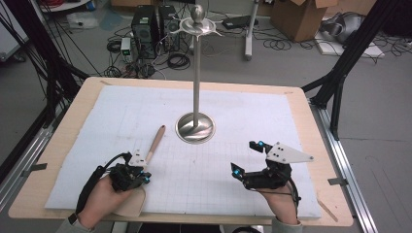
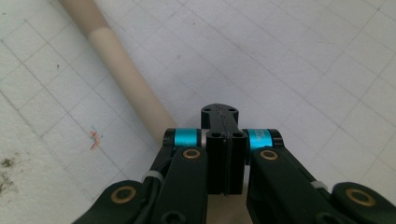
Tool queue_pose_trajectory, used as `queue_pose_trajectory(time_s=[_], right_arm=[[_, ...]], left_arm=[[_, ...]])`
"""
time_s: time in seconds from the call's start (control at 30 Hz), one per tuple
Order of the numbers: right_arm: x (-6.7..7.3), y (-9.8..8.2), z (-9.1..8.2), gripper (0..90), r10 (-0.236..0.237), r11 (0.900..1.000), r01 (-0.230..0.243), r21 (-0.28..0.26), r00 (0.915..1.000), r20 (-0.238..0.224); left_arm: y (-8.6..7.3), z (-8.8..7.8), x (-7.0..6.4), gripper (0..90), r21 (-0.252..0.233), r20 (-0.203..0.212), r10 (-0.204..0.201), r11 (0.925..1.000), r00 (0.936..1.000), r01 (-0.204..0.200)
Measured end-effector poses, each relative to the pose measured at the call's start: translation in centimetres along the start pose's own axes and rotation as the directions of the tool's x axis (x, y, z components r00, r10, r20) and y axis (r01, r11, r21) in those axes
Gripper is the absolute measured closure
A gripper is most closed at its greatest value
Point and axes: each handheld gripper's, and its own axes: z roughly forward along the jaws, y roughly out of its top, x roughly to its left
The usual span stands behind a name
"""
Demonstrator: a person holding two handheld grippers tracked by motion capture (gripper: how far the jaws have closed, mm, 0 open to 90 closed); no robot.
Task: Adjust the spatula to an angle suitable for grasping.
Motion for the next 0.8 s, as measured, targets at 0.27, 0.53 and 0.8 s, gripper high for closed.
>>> queue_pose_trajectory(time_s=[0.27, 0.53, 0.8], right_arm=[[0.1, 0.0, 0.1, 7.0, -0.001, 1.0, 0.001, 0.0, 1.0, -0.005], [0.2, 0.0, 0.4, 6.9, -0.005, 1.0, 0.005, 0.008, 1.0, -0.009], [0.3, 0.0, 0.9, 6.9, -0.011, 1.0, 0.011, 0.023, 0.9998, -0.014]], left_arm=[[-0.5, -0.4, 0.5, 89.6, 0.011, -0.026, 0.003, 0.9999, 0.9997, -0.002], [-1.6, -1.1, 2.2, 89.6, 0.006, -0.049, -0.035, 0.9993, 0.9982, 0.036], [-2.6, -1.6, 3.7, 89.6, -0.01, -0.074, -0.081, 0.9967, 0.994, 0.081]])
